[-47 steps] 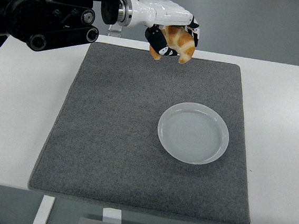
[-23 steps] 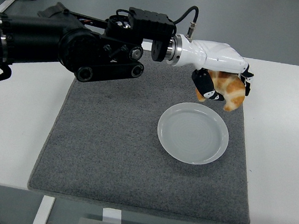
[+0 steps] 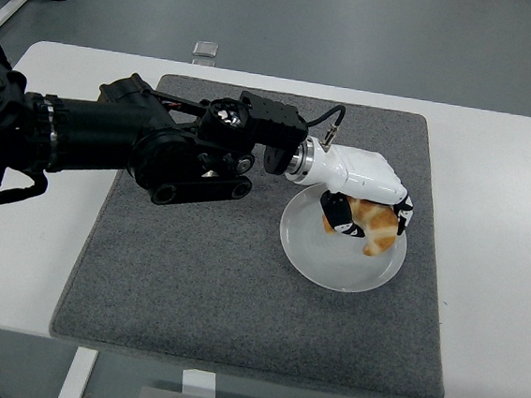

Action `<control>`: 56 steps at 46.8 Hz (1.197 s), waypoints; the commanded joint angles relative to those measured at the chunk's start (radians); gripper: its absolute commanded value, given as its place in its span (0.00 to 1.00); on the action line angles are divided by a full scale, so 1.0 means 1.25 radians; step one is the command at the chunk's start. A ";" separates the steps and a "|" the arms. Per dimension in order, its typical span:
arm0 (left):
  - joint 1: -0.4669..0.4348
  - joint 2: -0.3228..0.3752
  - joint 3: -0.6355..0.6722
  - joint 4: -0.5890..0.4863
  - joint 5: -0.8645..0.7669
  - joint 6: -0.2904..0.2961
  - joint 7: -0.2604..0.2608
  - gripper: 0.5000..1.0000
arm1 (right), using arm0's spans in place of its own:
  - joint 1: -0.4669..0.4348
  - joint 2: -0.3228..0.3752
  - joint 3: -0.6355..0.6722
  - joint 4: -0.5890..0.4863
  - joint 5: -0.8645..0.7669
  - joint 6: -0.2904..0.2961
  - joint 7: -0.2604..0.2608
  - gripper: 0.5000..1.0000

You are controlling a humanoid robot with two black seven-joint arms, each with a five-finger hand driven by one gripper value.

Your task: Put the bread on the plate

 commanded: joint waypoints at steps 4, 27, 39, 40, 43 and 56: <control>0.020 -0.002 0.009 0.009 0.018 -0.001 0.002 0.00 | 0.000 0.000 -0.001 0.000 0.000 0.000 -0.001 0.90; 0.049 -0.009 0.027 0.036 0.049 -0.002 0.011 0.00 | 0.000 0.000 -0.001 0.000 0.000 0.000 0.000 0.90; 0.054 -0.010 0.028 0.037 0.050 0.002 0.010 0.00 | 0.000 0.000 -0.001 0.000 0.000 0.000 0.000 0.90; 0.054 -0.010 0.028 0.037 0.050 0.002 0.010 0.00 | 0.000 0.000 -0.001 0.000 0.000 0.000 0.000 0.90; 0.054 -0.010 0.028 0.037 0.050 0.002 0.010 0.00 | 0.000 0.000 -0.001 0.000 0.000 0.000 0.000 0.90; 0.054 -0.011 0.021 0.033 0.027 0.003 0.010 0.92 | 0.000 0.000 -0.001 0.000 0.000 0.000 0.000 0.90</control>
